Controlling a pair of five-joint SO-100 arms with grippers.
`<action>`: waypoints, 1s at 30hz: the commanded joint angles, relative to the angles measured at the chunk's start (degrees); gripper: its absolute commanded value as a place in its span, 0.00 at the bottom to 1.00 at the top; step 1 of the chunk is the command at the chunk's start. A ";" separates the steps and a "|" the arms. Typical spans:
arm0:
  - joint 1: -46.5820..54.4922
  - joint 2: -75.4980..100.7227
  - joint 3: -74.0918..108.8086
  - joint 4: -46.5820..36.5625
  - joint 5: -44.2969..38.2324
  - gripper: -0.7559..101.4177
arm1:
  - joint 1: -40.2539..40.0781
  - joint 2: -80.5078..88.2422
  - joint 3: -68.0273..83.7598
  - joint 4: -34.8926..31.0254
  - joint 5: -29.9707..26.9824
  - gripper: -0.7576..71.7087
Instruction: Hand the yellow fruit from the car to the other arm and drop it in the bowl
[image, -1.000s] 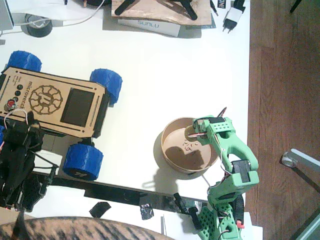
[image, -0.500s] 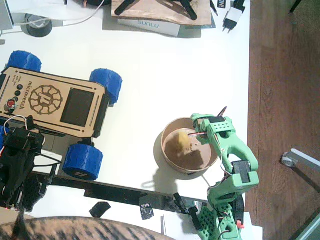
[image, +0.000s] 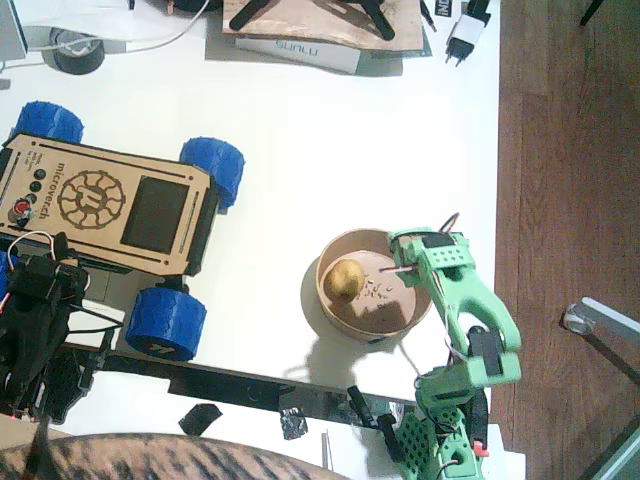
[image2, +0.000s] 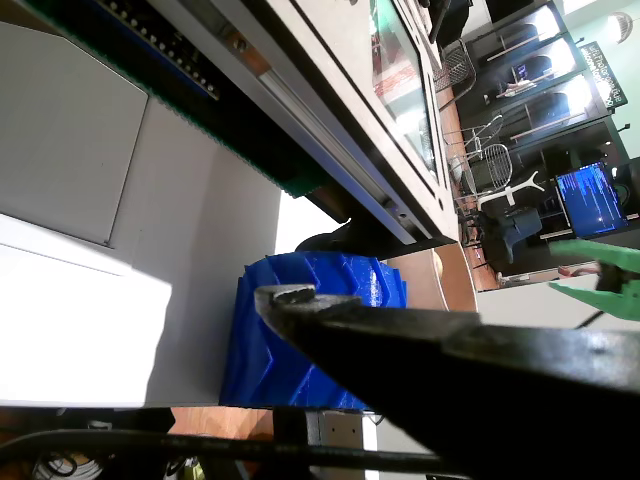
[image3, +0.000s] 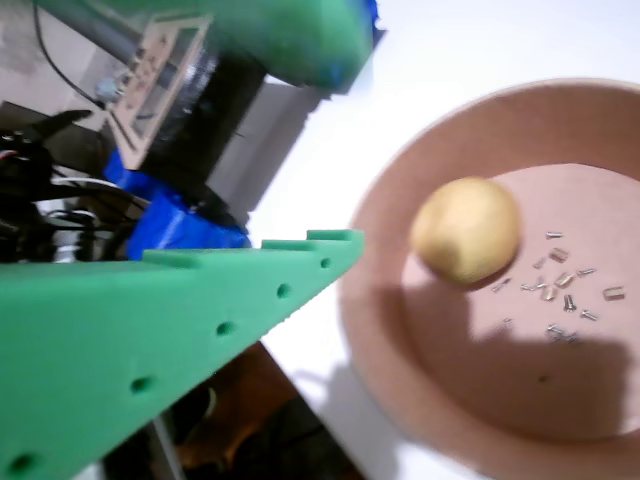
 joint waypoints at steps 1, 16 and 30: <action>-0.09 -0.53 -0.18 -0.70 0.62 0.55 | 0.44 11.87 3.08 1.49 0.26 0.01; -0.09 -0.53 -0.18 -0.79 0.62 0.56 | 2.37 64.25 22.24 2.81 -2.81 0.01; -0.09 -0.53 -0.18 -0.79 0.62 0.56 | 7.82 79.54 35.95 -1.23 -1.23 0.01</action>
